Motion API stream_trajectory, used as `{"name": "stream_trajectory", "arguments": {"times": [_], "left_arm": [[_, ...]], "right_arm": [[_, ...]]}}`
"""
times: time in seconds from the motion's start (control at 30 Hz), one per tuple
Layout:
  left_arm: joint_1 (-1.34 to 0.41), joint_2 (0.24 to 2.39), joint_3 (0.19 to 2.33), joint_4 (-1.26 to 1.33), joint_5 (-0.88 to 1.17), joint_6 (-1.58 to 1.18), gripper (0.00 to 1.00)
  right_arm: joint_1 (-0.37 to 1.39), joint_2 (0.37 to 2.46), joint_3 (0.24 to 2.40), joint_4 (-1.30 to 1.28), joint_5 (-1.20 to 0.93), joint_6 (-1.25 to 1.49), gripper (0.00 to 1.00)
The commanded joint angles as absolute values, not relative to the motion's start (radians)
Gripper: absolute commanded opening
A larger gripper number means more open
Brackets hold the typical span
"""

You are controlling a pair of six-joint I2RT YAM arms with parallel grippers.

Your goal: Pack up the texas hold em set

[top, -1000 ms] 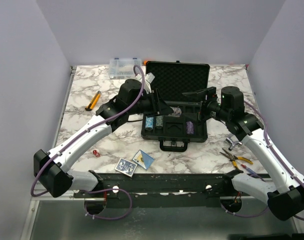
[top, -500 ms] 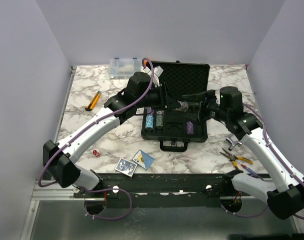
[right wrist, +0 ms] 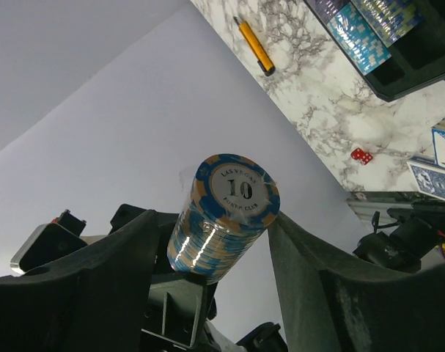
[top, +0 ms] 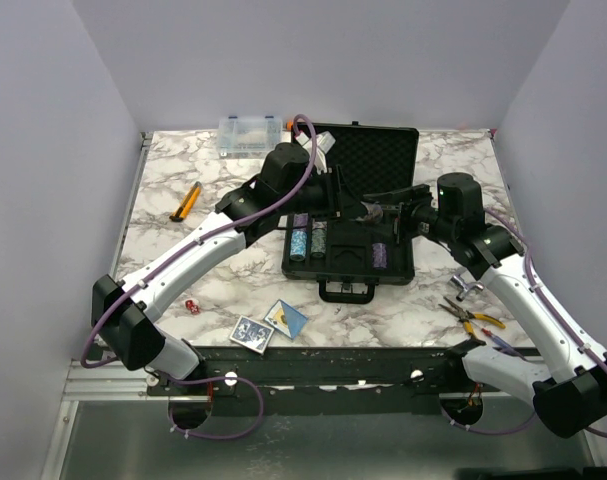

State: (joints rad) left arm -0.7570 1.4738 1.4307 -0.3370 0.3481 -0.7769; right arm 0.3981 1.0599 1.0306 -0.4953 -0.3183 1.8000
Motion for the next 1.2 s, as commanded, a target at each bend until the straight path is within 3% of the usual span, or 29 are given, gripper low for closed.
{"name": "stream_trajectory", "arguments": {"times": [0.0, 0.1, 0.33, 0.47, 0.63, 0.73, 0.9, 1.17], "left_arm": [[-0.769, 1.459, 1.477, -0.251, 0.350, -0.756, 0.00], [-0.771, 1.459, 1.473, -0.251, 0.348, -0.755, 0.00], [-0.781, 1.459, 1.470, -0.247, 0.350, -0.750, 0.00], [-0.790, 1.456, 1.464, -0.246, 0.351, -0.740, 0.00], [-0.795, 1.444, 1.446, -0.246, 0.353, -0.732, 0.00], [-0.794, 1.431, 1.427, -0.246, 0.350, -0.730, 0.00], [-0.795, 1.412, 1.402, -0.246, 0.347, -0.723, 0.29], [-0.793, 1.365, 1.365, -0.248, 0.324, -0.702, 0.58]], "right_arm": [[0.402, 1.064, 1.022, -0.502, -0.280, 1.825, 0.61], [0.402, 1.064, 1.026, -0.498, -0.265, 1.821, 0.52], [0.402, 1.069, 1.029, -0.499, -0.258, 1.812, 0.46], [0.402, 1.066, 1.016, -0.475, -0.264, 1.814, 0.31], [0.402, 1.064, 1.013, -0.448, -0.276, 1.808, 0.03], [0.402, 1.066, 1.028, -0.447, -0.275, 1.790, 0.01], [0.402, 1.067, 1.052, -0.445, -0.271, 1.748, 0.01], [0.402, 1.065, 1.088, -0.458, -0.269, 1.700, 0.01]]}}
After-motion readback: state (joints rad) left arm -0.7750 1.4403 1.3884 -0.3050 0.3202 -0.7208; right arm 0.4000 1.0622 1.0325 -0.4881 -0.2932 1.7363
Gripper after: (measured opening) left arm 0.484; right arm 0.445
